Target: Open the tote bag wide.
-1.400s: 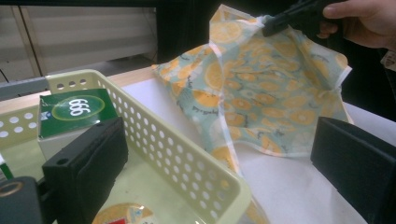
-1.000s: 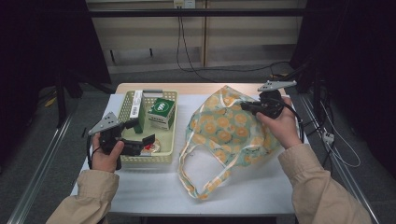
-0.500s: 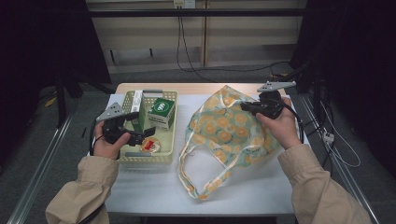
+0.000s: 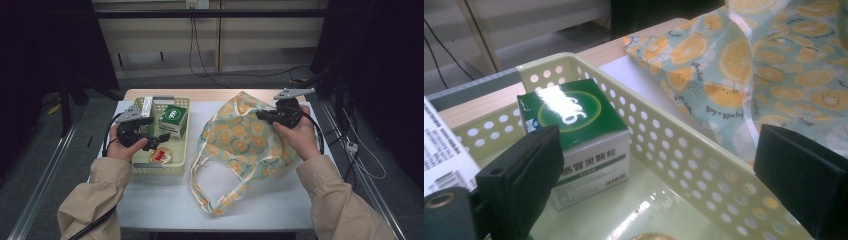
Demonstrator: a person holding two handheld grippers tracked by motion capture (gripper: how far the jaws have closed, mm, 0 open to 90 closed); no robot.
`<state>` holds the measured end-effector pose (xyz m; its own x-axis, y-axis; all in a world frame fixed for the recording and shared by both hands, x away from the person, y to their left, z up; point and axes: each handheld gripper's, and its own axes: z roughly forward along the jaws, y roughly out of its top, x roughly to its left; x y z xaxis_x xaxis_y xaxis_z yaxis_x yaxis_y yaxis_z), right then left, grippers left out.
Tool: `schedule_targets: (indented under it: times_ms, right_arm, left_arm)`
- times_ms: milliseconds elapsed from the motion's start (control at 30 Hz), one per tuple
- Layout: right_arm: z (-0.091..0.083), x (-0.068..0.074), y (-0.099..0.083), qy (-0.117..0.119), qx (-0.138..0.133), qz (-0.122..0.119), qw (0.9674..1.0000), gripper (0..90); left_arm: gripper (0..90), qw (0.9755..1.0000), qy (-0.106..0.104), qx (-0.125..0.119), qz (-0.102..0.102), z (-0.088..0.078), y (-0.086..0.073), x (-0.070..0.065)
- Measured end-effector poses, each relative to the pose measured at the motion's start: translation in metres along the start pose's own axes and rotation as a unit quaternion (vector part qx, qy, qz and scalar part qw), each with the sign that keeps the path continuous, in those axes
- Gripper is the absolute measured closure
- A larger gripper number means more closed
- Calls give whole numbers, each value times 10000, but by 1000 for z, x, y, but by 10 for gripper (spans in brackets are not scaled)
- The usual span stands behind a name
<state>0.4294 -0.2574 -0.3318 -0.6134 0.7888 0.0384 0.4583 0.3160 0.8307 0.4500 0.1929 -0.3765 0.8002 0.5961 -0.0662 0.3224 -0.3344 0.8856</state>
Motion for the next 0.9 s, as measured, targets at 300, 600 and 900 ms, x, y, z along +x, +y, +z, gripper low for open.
schedule_targets:
  times_ms: [300,600,900]
  right_arm:
    - [0,0,-1,-13,27,-3,10000,899]
    - [3,2,-2,18,44,15,10000,899]
    - [2,-1,-3,16,44,58,10000,899]
  left_arm:
    - [70,9991,29,396,157,18,-8,8]
    - [106,9959,-259,782,376,38,-21,15]
    - [134,9905,-600,970,774,38,-28,17]
